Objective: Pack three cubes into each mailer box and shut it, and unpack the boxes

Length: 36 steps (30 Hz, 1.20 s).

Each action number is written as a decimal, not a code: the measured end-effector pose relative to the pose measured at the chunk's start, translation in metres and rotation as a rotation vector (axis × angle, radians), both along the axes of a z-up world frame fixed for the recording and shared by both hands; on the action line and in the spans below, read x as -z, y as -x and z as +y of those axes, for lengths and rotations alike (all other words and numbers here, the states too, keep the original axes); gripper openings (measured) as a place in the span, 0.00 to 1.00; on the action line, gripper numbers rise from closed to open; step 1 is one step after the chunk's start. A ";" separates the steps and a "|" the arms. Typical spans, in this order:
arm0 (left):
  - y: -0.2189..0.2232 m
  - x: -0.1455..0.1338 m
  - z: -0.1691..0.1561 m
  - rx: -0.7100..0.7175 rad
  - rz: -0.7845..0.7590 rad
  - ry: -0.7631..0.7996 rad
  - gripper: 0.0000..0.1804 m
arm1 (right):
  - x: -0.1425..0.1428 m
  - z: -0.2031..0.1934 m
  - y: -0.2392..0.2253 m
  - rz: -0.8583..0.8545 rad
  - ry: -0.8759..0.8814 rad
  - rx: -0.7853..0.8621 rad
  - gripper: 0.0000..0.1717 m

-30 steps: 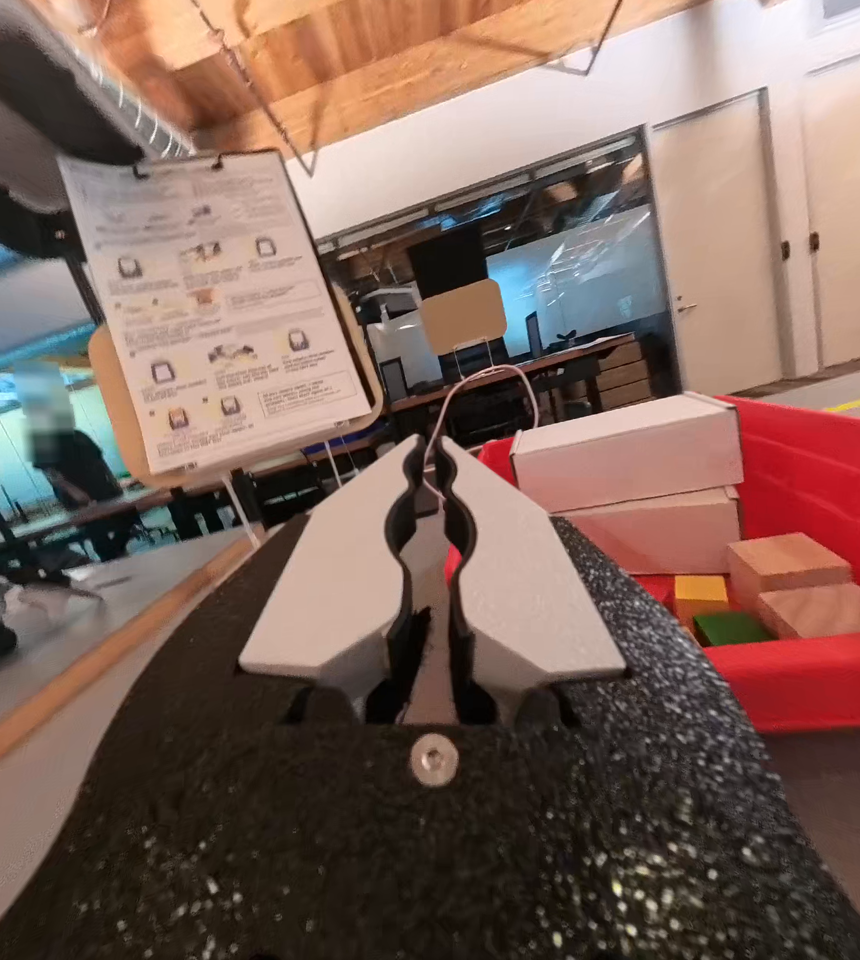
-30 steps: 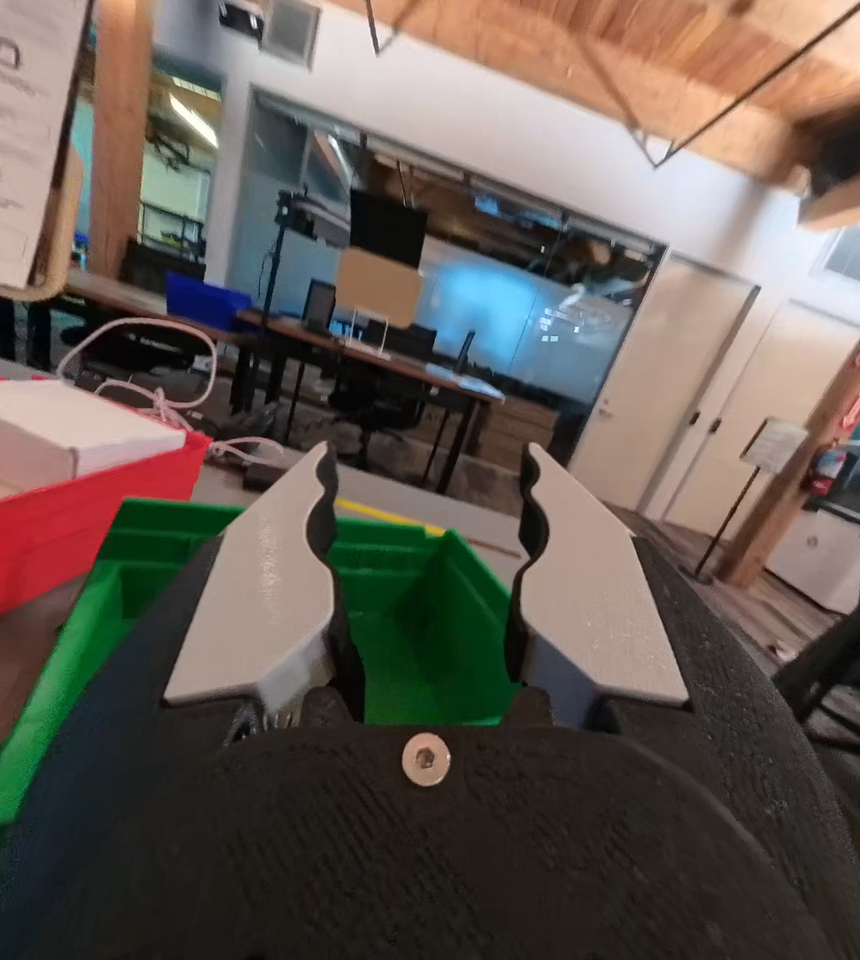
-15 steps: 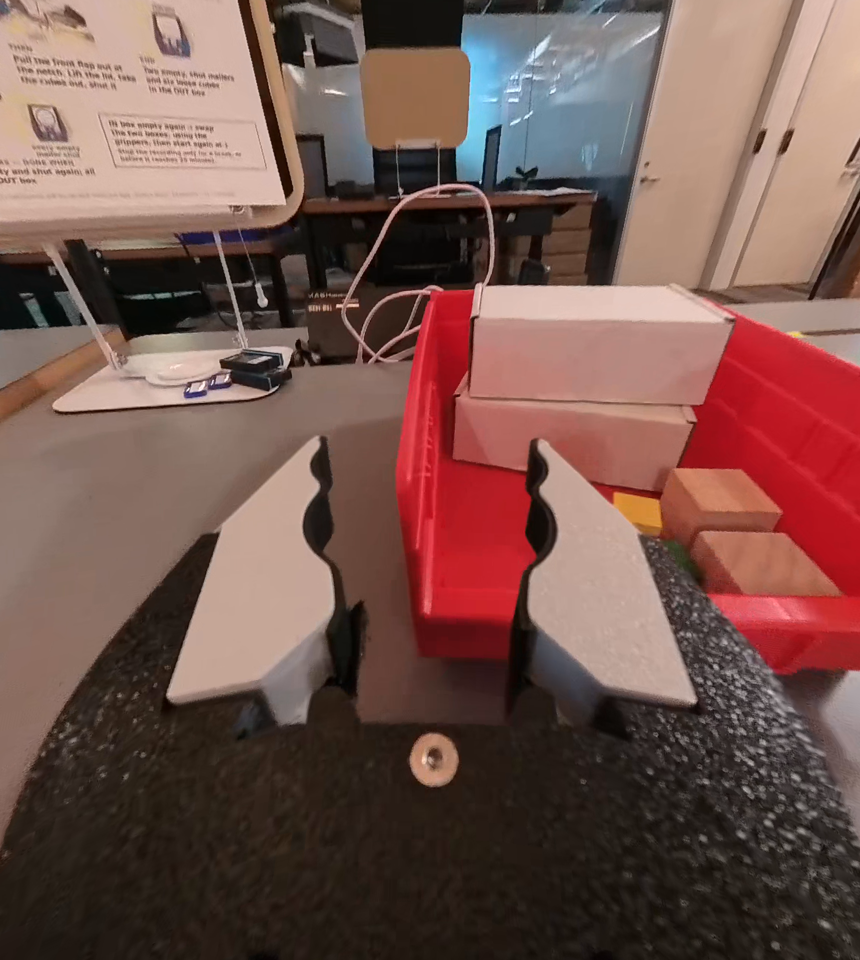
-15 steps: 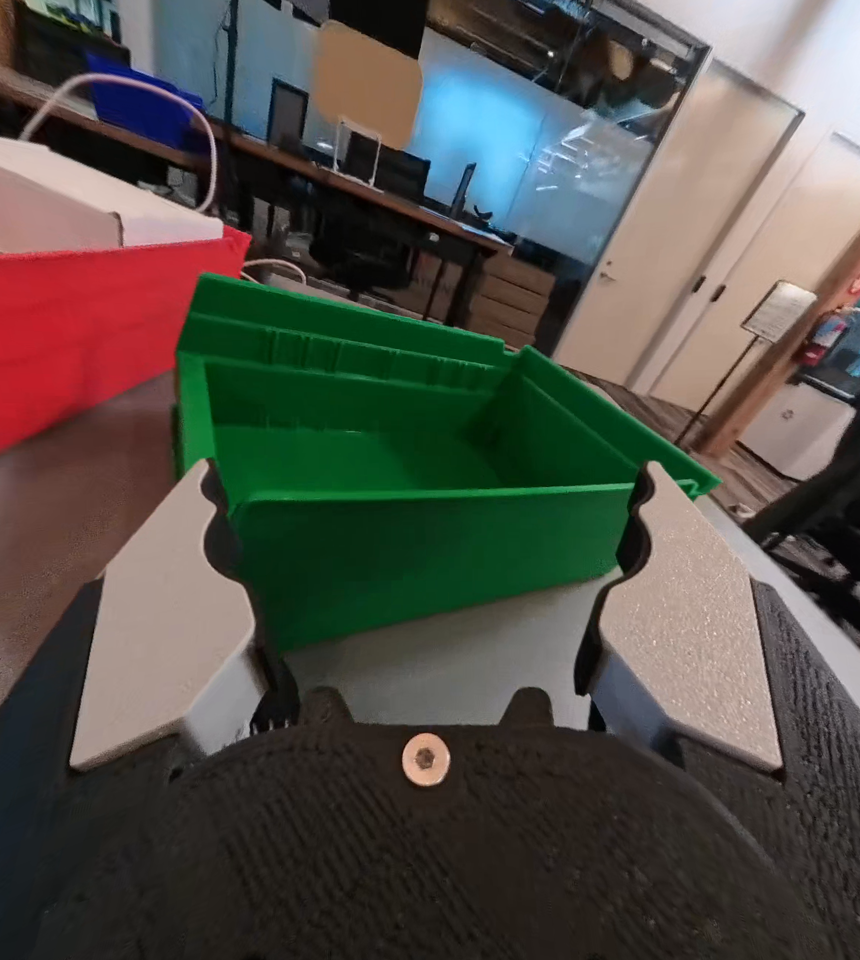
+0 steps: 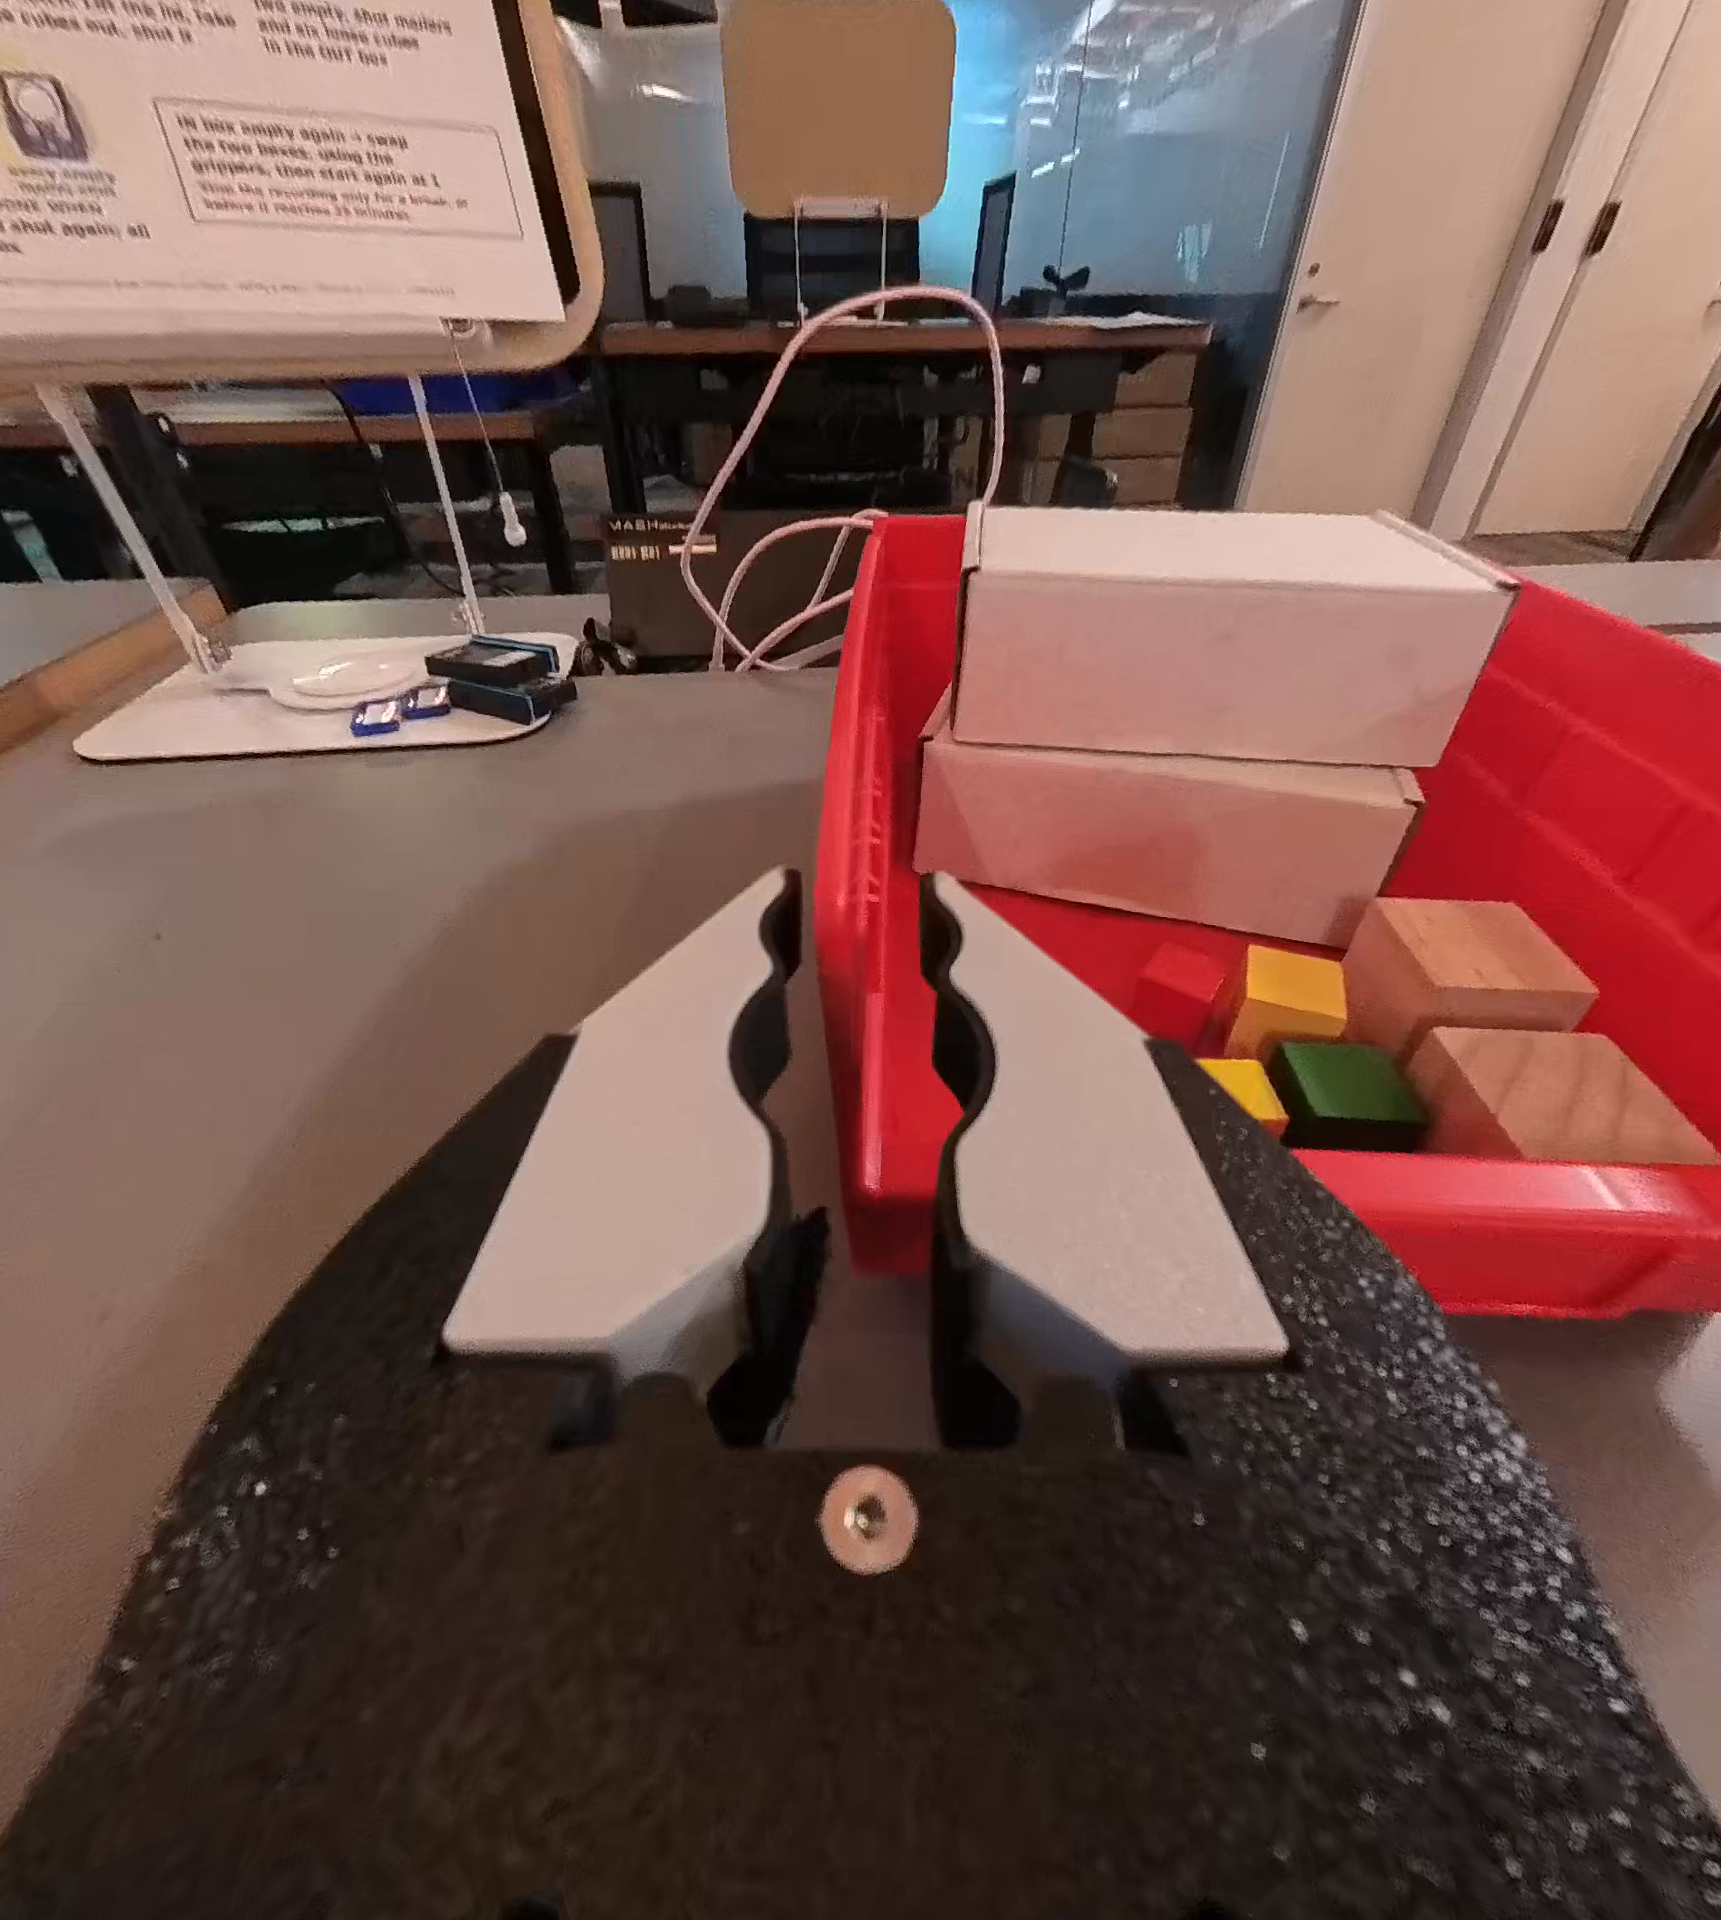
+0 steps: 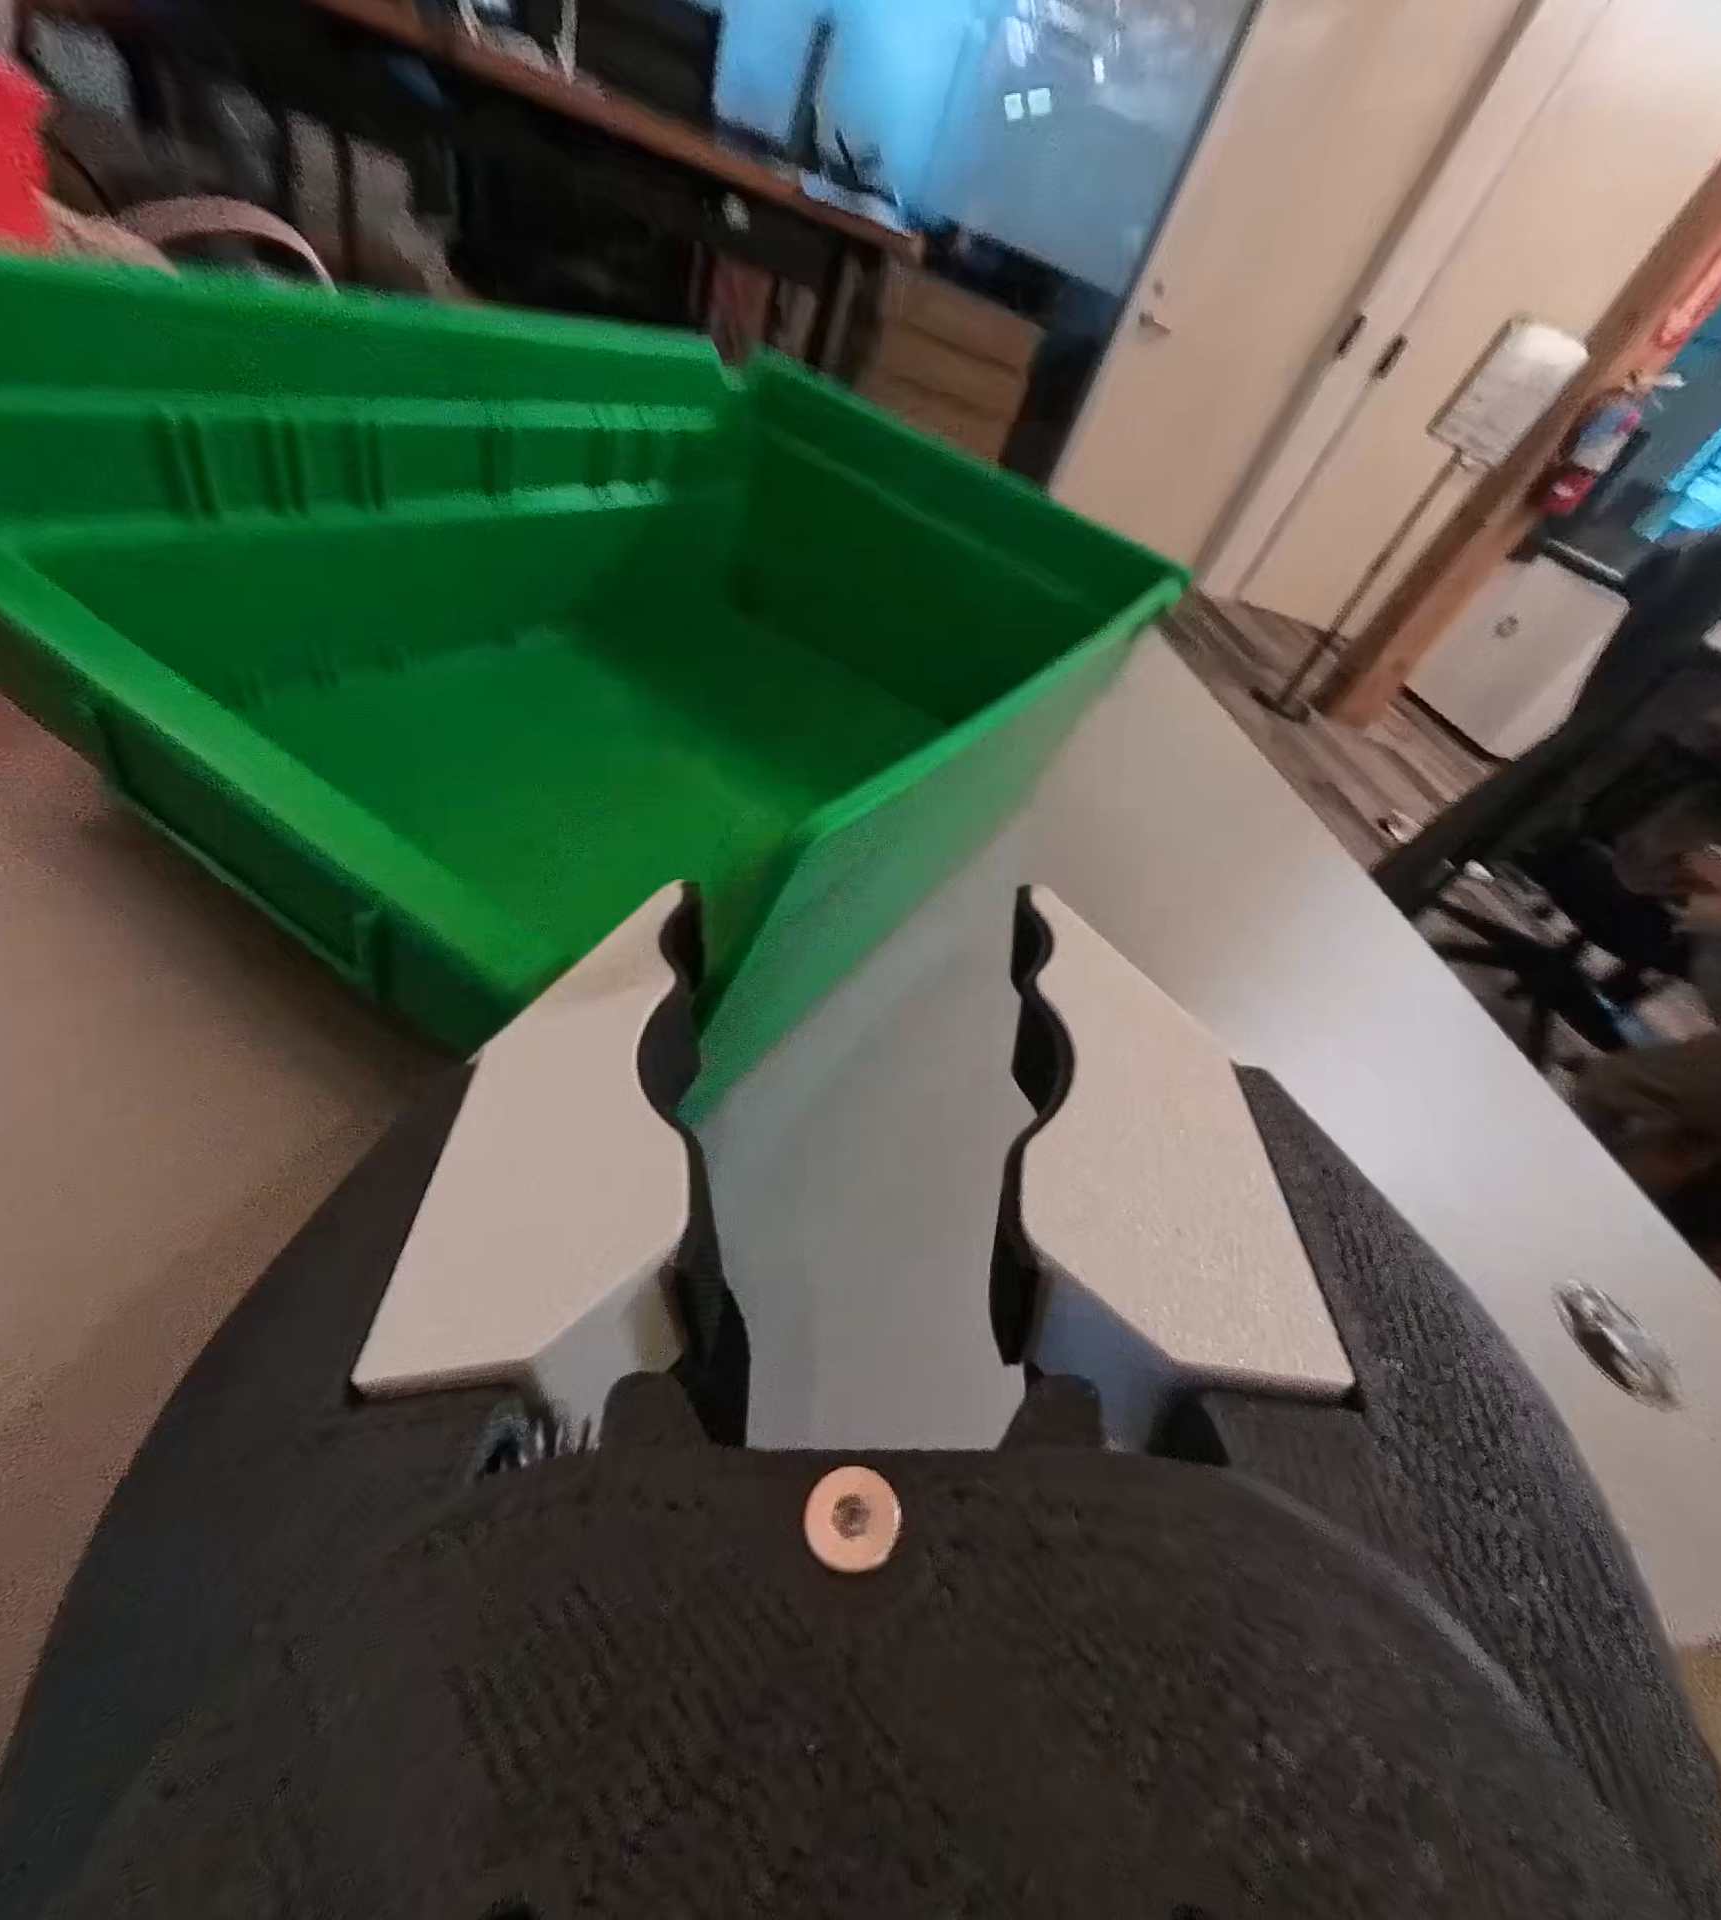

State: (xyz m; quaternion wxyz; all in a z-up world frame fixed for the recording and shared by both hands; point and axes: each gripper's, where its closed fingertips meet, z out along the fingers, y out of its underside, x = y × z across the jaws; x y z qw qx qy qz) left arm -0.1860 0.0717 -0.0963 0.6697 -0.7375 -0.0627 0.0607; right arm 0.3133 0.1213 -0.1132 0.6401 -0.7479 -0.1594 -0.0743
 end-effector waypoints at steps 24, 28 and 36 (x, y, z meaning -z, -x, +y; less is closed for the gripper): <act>0.057 0.009 -0.043 -0.132 0.123 0.104 0.02 | 0.017 0.048 -0.101 0.178 0.217 0.010 0.02; 0.092 0.008 -0.071 -0.199 0.114 0.102 0.02 | 0.017 0.052 -0.110 0.167 0.228 -0.003 0.03; 0.150 0.009 -0.111 -0.277 0.106 0.087 0.02 | -0.012 0.039 -0.110 0.121 0.160 0.039 0.15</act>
